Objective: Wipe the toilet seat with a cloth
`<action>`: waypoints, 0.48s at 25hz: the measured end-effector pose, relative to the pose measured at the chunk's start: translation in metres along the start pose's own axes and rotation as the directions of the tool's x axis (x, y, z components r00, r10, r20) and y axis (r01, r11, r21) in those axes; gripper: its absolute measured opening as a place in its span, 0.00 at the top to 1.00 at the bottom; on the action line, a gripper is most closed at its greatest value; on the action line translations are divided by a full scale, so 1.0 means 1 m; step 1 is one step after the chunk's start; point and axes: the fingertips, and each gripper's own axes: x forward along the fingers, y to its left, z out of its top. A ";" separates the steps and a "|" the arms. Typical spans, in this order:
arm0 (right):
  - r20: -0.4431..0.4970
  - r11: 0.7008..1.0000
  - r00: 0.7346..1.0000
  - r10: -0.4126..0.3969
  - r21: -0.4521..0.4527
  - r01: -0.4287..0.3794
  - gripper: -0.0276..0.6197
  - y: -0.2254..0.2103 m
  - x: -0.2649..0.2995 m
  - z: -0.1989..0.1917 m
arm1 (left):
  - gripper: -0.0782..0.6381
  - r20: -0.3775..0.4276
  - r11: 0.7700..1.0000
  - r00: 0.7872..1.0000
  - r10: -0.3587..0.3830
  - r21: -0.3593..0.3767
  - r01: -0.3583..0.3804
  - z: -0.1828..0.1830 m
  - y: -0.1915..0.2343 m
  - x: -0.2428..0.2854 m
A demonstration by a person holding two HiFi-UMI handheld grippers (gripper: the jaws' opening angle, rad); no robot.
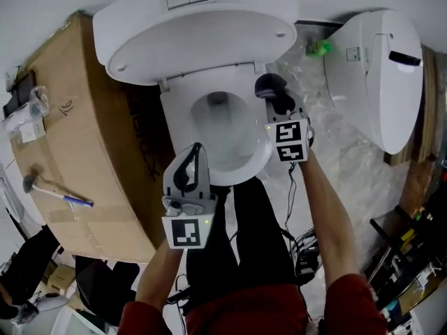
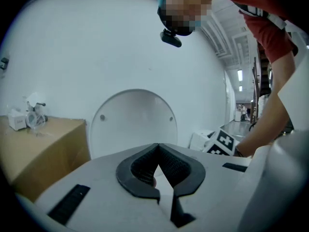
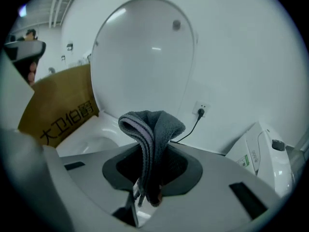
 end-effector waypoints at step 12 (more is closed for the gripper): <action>0.400 0.961 0.913 -0.079 0.273 -0.036 0.84 0.013 -0.267 0.203 | 0.87 0.108 0.999 0.993 0.054 -0.008 -0.054 0.226 -0.009 -0.025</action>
